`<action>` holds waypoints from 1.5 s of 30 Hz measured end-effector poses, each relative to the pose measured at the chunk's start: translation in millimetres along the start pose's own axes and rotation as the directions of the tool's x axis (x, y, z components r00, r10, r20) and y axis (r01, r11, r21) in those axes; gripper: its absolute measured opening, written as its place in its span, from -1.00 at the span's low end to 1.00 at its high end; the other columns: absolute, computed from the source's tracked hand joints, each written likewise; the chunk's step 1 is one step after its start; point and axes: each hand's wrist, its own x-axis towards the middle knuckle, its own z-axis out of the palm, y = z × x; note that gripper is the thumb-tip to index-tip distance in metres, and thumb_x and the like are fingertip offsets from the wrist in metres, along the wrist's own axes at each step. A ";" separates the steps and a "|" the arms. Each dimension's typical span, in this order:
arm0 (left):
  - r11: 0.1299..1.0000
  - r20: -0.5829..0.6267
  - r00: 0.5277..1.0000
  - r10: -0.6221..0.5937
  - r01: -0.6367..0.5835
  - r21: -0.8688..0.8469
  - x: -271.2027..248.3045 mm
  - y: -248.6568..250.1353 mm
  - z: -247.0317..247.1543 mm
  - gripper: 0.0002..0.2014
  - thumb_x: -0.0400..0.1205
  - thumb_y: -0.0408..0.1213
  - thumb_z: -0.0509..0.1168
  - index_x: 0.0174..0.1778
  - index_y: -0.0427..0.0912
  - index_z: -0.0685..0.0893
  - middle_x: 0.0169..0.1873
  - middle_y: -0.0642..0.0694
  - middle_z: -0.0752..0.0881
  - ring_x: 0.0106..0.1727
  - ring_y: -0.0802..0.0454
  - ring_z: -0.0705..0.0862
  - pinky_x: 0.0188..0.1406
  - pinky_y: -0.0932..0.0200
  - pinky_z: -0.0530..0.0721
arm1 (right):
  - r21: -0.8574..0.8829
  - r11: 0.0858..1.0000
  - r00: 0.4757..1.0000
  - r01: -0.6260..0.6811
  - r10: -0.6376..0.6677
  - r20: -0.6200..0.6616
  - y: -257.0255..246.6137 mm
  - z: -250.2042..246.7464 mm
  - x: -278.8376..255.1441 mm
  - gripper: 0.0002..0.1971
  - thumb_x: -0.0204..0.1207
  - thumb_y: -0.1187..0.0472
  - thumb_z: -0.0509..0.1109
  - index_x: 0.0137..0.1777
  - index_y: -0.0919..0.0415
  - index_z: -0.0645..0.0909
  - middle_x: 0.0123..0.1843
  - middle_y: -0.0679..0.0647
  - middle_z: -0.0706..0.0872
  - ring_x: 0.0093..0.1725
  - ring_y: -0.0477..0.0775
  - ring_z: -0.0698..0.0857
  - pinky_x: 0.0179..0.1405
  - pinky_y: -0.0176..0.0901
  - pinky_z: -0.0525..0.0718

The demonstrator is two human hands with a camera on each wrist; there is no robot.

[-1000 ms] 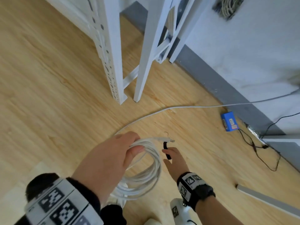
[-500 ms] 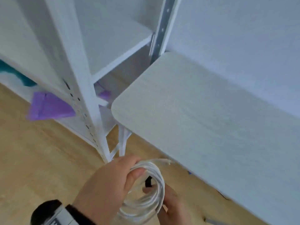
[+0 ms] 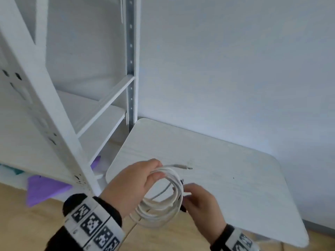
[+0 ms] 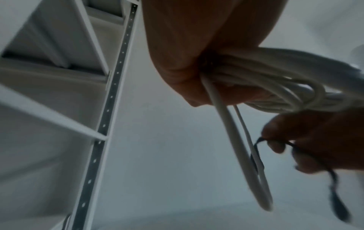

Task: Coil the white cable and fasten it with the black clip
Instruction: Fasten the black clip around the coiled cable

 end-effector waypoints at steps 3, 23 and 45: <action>0.998 0.038 0.997 0.060 -0.061 0.023 22.6 21.8 -9.1 -0.82 0.66 -0.01 0.15 -0.21 0.04 0.47 -0.35 0.02 0.62 -0.26 0.11 0.58 -0.16 0.11 0.53 | 0.111 0.993 0.990 -0.048 0.062 -0.130 -35.1 -39.9 27.8 -0.65 0.43 0.62 0.28 -0.14 0.14 0.68 -0.25 0.13 0.74 -0.40 -0.15 0.75 -0.36 -0.35 0.64; 0.979 0.203 0.966 0.163 -0.184 0.089 186.2 115.8 23.8 -0.80 0.66 -0.08 0.19 0.03 -0.09 0.65 -0.41 0.13 0.56 -0.36 0.40 0.52 -0.30 0.45 0.43 | 0.326 0.944 0.984 0.053 0.006 -0.179 -73.3 -222.6 143.7 -0.68 0.44 0.58 0.27 -0.12 0.17 0.70 -0.12 0.13 0.76 -0.11 0.05 0.74 -0.01 -0.19 0.72; 0.966 0.292 0.930 0.222 -0.251 0.065 251.5 121.0 34.7 -0.79 0.67 -0.09 0.18 0.11 -0.06 0.63 -0.01 0.00 0.57 -0.01 0.13 0.57 -0.02 0.26 0.49 | 0.325 0.934 0.988 -0.146 0.155 -0.002 -66.1 -253.2 178.3 -0.63 0.52 0.55 0.18 0.13 0.17 0.65 0.13 0.17 0.69 -0.27 0.00 0.79 -0.34 -0.34 0.67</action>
